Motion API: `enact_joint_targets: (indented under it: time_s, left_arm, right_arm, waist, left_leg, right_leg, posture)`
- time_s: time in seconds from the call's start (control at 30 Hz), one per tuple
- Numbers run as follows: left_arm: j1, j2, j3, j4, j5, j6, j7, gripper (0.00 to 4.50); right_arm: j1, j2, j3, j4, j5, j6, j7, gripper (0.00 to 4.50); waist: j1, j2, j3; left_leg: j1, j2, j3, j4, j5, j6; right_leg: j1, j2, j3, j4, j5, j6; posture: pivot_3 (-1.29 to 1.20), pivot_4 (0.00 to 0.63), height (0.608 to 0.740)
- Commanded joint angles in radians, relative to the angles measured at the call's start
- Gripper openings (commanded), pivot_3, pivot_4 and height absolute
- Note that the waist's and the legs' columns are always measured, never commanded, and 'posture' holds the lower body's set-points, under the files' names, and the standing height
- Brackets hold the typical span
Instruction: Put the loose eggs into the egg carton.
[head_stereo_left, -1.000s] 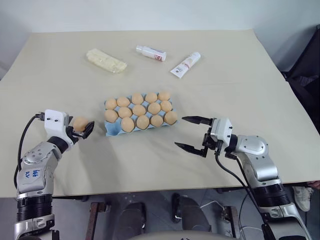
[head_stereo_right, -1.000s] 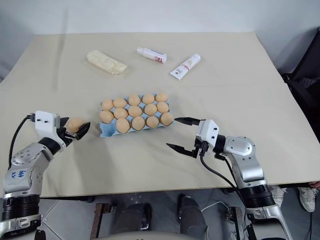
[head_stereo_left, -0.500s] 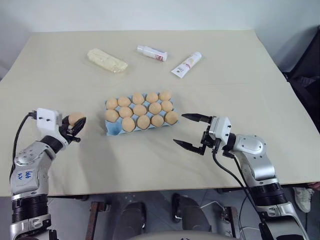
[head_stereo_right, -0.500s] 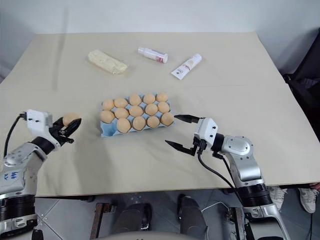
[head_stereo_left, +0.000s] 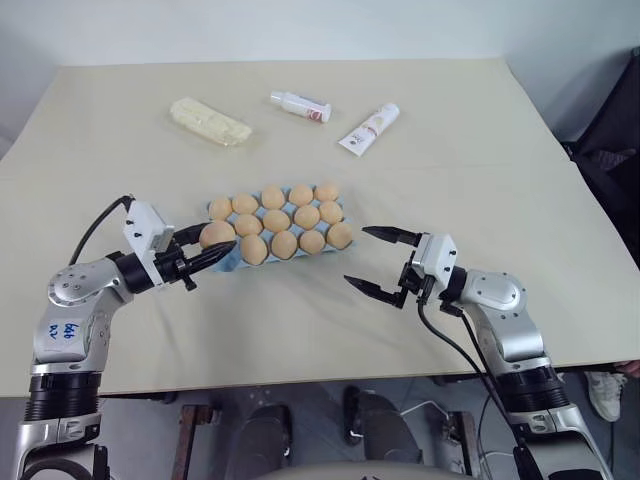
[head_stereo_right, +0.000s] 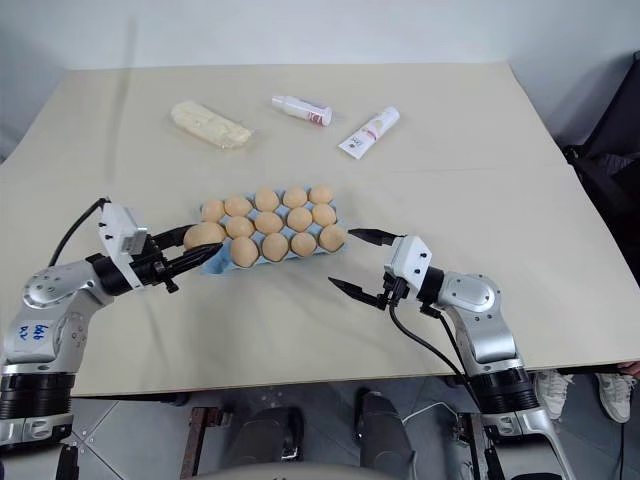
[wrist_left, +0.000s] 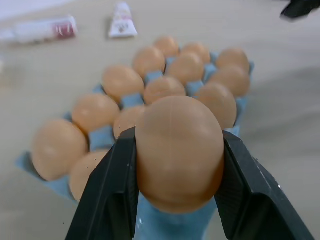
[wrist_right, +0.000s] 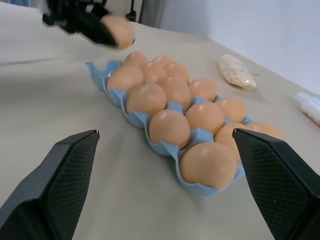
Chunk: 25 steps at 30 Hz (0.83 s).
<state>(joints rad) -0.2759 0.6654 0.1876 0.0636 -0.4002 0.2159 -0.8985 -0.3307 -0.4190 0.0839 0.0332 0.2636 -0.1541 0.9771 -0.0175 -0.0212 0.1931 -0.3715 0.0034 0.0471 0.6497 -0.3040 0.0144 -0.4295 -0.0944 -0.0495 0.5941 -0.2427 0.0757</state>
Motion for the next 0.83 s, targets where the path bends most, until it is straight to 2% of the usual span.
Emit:
enact_joint_targets:
  time_s: [0.03, 0.17, 0.23, 0.57, 0.7, 0.83]
  left_arm:
    - [-0.023, 0.004, 0.006, 0.008, 0.001, -0.037, -0.024, 2.58]
    - [0.001, 0.021, 0.020, -0.003, 0.002, -0.051, -0.042, 3.93]
    - [0.013, 0.030, 0.043, -0.008, -0.008, -0.055, -0.046, 4.47]
    - [0.208, 0.166, 0.214, -0.008, -0.017, -0.135, -0.135, 4.47]
    - [0.273, 0.166, 0.282, 0.064, 0.012, -0.234, -0.110, 4.47]
    - [0.316, 0.136, 0.297, 0.032, -0.016, -0.200, -0.072, 4.47]
  right_arm:
    - [0.009, 0.003, -0.001, -0.059, 0.007, -0.005, -0.018, 4.50]
    - [0.020, 0.003, 0.001, -0.078, 0.010, 0.002, -0.028, 4.50]
    - [0.022, 0.002, 0.001, -0.081, 0.012, 0.005, -0.030, 4.50]
    - [0.033, -0.068, -0.043, -0.055, 0.041, 0.018, 0.014, 4.50]
    - [0.037, -0.102, -0.066, -0.046, 0.057, 0.034, 0.026, 4.50]
    - [0.040, -0.114, -0.088, -0.032, 0.047, 0.028, 0.002, 4.50]
  waist:
    - [0.000, 0.000, 0.000]
    - [0.000, 0.000, 0.000]
    - [-0.002, 0.000, 0.000]
    - [-0.010, 0.001, 0.000]
    - [-0.008, 0.001, 0.000]
    - [-0.008, 0.001, 0.000]
  left_leg:
    - [0.000, 0.000, 0.000, 0.000, 0.000, 0.000]
    - [0.000, 0.000, 0.000, 0.000, 0.000, 0.000]
    - [0.000, 0.000, 0.000, 0.000, 0.000, 0.000]
    - [0.000, 0.001, 0.000, -0.001, 0.000, 0.000]
    - [0.000, 0.001, -0.001, -0.001, -0.001, 0.000]
    - [0.000, 0.001, -0.001, -0.002, -0.001, 0.000]
  right_leg:
    - [0.000, 0.000, 0.000, 0.000, 0.000, 0.000]
    - [0.000, 0.000, 0.000, 0.000, 0.000, 0.000]
    - [0.000, 0.000, 0.000, 0.000, 0.000, 0.000]
    - [0.000, -0.001, 0.000, -0.001, 0.000, -0.001]
    - [0.000, -0.002, 0.000, -0.002, -0.001, -0.001]
    - [0.000, -0.002, 0.000, -0.002, -0.001, -0.001]
  posture:
    - [0.00, 0.150, 0.740]
    - [0.00, 0.150, 0.740]
    - [0.00, 0.150, 0.740]
    - [0.00, 0.150, 0.740]
    - [0.00, 0.150, 0.740]
    - [0.00, 0.150, 0.740]
